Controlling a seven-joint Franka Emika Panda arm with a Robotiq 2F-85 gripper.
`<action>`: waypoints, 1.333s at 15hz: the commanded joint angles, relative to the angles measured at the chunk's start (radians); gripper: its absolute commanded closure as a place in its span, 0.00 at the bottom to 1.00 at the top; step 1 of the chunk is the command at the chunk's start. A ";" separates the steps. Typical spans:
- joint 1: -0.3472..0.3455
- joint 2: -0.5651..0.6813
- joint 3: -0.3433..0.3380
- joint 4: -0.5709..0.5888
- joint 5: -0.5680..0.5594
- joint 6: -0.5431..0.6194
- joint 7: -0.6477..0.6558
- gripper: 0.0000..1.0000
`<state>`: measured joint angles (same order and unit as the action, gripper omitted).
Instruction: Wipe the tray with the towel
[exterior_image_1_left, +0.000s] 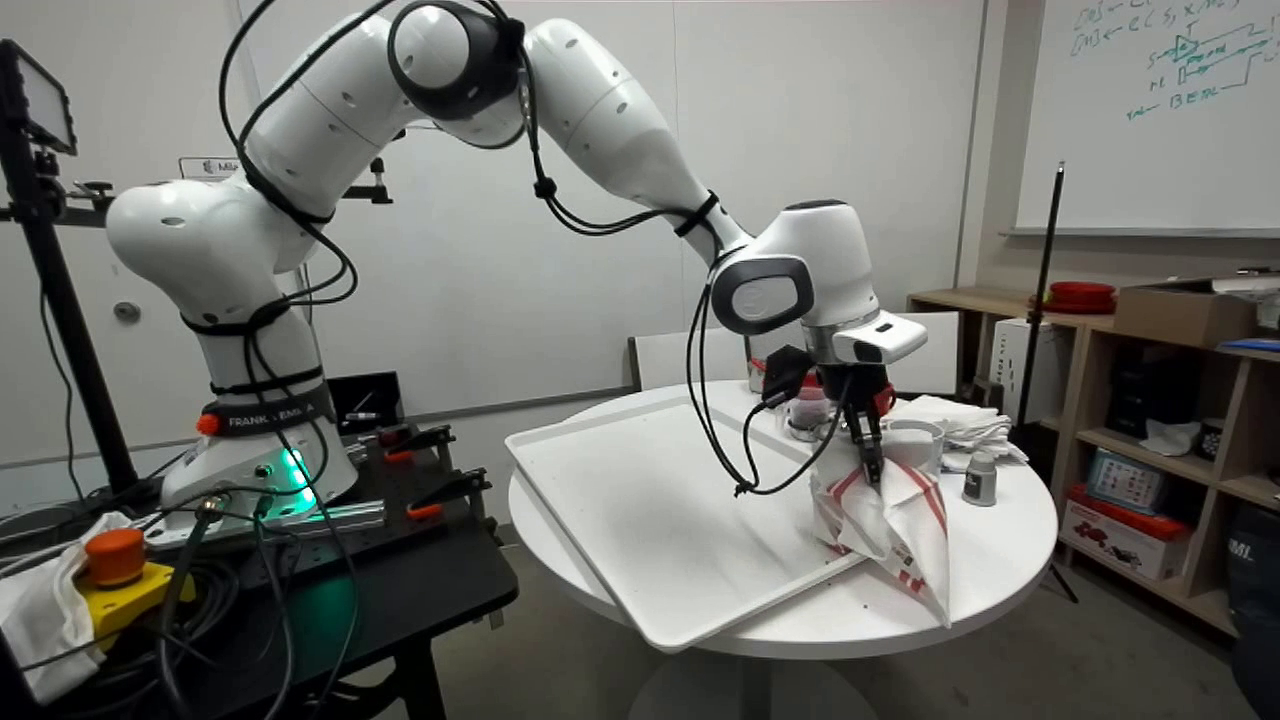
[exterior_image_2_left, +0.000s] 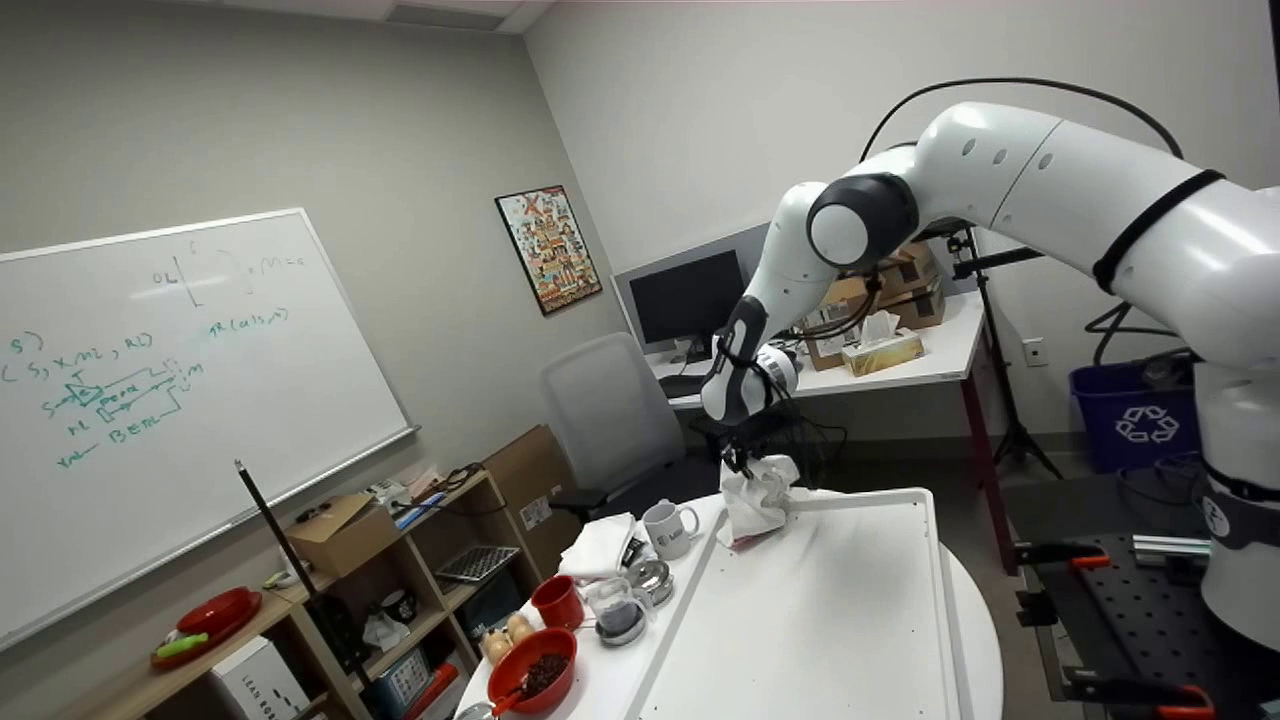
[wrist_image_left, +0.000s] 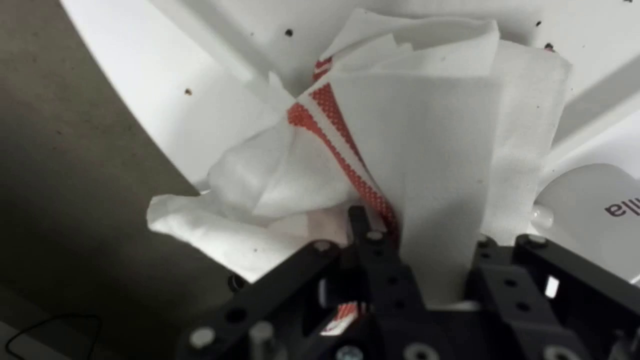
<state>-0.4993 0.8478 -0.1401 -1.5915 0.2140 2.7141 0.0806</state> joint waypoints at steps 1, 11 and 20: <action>-0.057 -0.199 0.044 -0.238 0.043 0.141 -0.126 0.93; -0.407 -0.626 0.419 -0.729 0.170 0.540 -0.356 0.93; -0.800 -0.778 0.920 -0.955 0.107 0.597 -0.318 0.93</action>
<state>-1.2301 0.1282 0.6943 -2.4641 0.3549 3.3319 -0.2377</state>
